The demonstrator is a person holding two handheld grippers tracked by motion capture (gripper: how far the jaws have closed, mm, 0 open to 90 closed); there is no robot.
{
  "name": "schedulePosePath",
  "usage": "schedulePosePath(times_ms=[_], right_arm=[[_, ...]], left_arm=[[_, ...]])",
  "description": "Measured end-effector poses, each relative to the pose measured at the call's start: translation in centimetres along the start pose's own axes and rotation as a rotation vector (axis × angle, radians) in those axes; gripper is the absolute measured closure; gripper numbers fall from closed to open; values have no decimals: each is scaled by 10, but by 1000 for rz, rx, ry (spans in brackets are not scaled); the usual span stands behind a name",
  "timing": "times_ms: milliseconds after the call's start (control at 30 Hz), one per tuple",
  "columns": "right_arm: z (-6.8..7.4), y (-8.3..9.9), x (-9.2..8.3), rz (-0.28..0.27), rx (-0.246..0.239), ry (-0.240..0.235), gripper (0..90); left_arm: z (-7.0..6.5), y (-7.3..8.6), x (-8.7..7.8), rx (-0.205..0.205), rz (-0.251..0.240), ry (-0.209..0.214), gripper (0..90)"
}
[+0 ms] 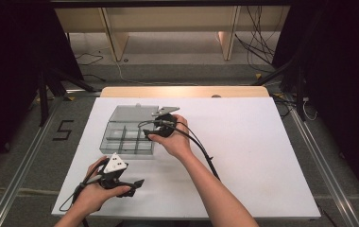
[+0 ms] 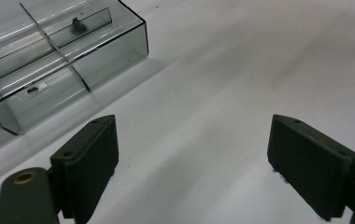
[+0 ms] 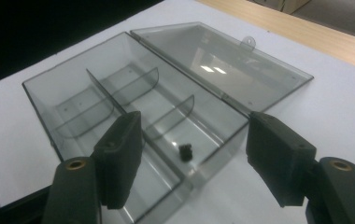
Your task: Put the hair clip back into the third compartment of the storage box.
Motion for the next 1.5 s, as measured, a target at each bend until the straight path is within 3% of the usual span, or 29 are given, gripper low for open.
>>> schedulePosePath(times_ms=[1000,1500], right_arm=[[-24,47,-80,-10,26,38,310],[-37,83,-128,-23,44,66,307]], left_arm=[[0,0,0,1,2,-8,159],[1,0,1,0,3,-13,159]])
Point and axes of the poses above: each handheld gripper's, and its own axes: x roughly forward along the jaws, y roughly out of its underside, z roughly to its left, the point moved 7 cm from there along x, roughly forward along the jaws, and after that the axes turned 5 degrees about -y, right-handed, at the moved point
